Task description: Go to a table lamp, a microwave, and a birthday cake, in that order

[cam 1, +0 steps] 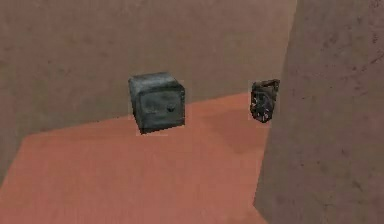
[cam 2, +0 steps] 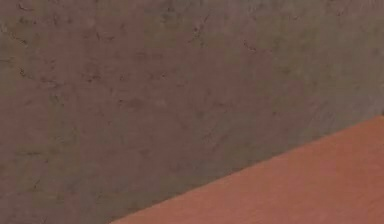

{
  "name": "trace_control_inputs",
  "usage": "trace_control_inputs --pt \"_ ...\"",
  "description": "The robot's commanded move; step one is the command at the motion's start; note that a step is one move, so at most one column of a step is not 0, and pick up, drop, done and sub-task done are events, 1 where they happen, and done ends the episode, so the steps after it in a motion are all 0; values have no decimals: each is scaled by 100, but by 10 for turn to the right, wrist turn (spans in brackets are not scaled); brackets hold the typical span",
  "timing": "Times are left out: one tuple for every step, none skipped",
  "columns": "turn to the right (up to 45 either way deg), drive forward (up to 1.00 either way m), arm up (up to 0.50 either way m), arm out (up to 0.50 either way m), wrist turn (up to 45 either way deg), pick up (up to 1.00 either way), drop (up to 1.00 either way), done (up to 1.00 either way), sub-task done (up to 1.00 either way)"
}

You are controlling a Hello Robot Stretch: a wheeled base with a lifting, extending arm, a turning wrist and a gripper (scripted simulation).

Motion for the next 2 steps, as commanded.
trace_control_inputs --pt "0 100 0 0 0 0 0 0 0" --pt "180 0 0 0 0 0 0 0 0"
